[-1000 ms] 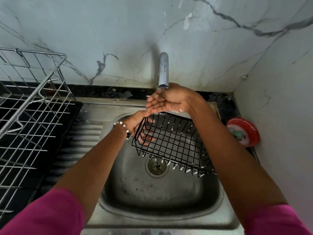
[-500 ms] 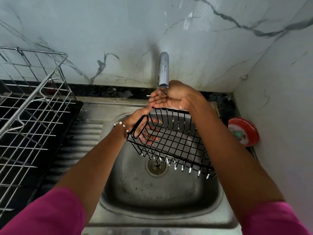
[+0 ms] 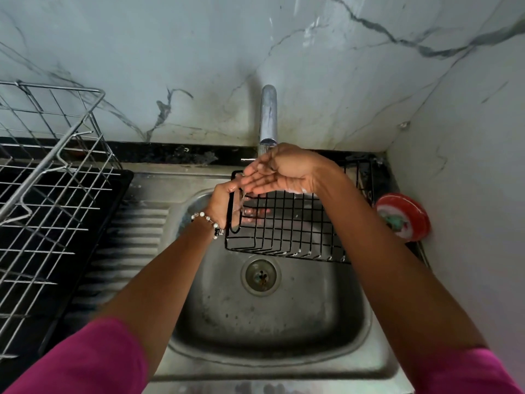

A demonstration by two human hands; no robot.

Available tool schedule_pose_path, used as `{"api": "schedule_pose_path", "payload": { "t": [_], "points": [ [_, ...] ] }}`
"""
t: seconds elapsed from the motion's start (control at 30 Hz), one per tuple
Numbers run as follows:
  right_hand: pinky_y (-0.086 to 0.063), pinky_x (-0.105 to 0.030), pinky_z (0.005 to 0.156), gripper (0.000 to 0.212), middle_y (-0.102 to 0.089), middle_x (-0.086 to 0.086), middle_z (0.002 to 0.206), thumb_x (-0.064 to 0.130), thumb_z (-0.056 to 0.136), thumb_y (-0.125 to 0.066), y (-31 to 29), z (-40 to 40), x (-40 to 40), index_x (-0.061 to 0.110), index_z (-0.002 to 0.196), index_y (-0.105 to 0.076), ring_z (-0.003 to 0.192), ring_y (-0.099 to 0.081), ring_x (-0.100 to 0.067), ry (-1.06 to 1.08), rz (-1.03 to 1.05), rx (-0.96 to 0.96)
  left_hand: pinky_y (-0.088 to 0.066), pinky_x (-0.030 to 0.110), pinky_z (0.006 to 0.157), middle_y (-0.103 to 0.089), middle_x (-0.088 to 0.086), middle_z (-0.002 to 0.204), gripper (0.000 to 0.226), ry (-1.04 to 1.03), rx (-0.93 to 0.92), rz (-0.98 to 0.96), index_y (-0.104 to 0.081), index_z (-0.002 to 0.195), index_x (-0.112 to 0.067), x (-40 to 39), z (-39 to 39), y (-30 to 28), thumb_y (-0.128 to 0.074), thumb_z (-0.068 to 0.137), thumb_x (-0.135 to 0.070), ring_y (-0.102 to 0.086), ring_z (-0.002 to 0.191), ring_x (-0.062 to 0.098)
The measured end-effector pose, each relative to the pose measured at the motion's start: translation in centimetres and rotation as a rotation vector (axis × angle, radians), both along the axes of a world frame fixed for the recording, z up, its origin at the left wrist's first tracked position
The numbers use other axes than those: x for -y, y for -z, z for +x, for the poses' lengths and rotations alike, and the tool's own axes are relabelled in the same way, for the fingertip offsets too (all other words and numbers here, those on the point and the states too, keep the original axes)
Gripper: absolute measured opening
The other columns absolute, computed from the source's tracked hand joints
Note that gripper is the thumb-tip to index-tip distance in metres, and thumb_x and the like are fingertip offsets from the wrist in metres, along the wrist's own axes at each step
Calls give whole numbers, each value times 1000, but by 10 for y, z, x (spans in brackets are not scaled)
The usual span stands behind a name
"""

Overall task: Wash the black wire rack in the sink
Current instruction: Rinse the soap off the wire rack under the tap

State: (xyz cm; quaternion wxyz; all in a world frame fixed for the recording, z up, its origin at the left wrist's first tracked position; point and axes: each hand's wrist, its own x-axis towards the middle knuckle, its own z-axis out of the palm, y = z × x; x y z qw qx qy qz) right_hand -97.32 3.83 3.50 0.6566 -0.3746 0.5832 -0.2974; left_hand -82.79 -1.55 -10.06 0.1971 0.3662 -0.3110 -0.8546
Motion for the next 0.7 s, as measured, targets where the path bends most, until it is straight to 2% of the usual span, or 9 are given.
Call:
{"api": "schedule_pose_path", "payload": {
  "t": [0.07,0.17,0.27,0.37,0.47,0.53,0.63,0.7],
  "points": [
    [-52,-43,94,29,-62,-32,114,-4,98,-36,0,-1,0,-14,117,-56,107,-64,-36,6,-9,-26,-46,52,91,-64,13,112,40,-63,-43,-16,-63,114,-13,-3,-4,-3,-32,100,-34,-65,93,31],
    [-50,-44,96,30,-63,-30,115,-5,97,-35,0,0,-2,-12,118,-56,110,-63,-36,-86,9,-17,-45,38,77,-71,7,103,35,-115,-30,-87,-65,108,-15,-4,-6,-7,-36,88,-21,-63,91,23],
    [-49,-42,99,30,-59,-28,121,-8,94,-38,1,7,-2,-12,117,-56,115,-59,-35,-113,-29,-182,-42,32,76,-73,0,83,36,-117,-28,-101,-60,98,-15,-2,-7,-7,-24,98,-12,-65,80,16],
    [-49,-40,98,32,-57,-28,125,-9,92,-37,2,10,-5,-13,119,-53,117,-57,-34,-127,-41,-173,-46,31,78,-73,-3,72,39,-148,-9,-140,-56,89,-14,-1,-9,-6,-20,101,-7,-71,70,10],
    [-52,-36,92,33,-60,-25,121,-7,93,-36,5,10,-3,-13,119,-54,113,-60,-31,-43,-27,-175,-46,36,93,-75,-2,82,38,-195,-22,-163,-60,98,-15,1,-8,-3,-24,105,-15,-71,83,13],
    [-50,-37,95,33,-60,-25,122,-6,93,-37,8,11,0,-12,120,-54,115,-59,-32,-2,-27,-161,-43,38,98,-74,-3,83,37,-256,-38,-172,-61,109,-16,3,-9,-3,-24,106,-19,-68,86,14],
    [-47,-41,100,34,-58,-26,125,-6,93,-37,13,12,3,-13,123,-51,117,-58,-33,33,-4,-119,-48,34,92,-72,3,99,43,-315,-88,-187,-51,138,-14,4,-8,-7,-24,106,-20,-64,97,20],
    [-46,-42,100,33,-57,-27,125,-6,93,-36,17,14,5,-13,120,-54,117,-57,-35,70,22,-88,-49,35,90,-68,8,108,46,-320,-84,-198,-46,144,-12,4,-7,-9,-23,106,-22,-62,102,25]
  ]
}}
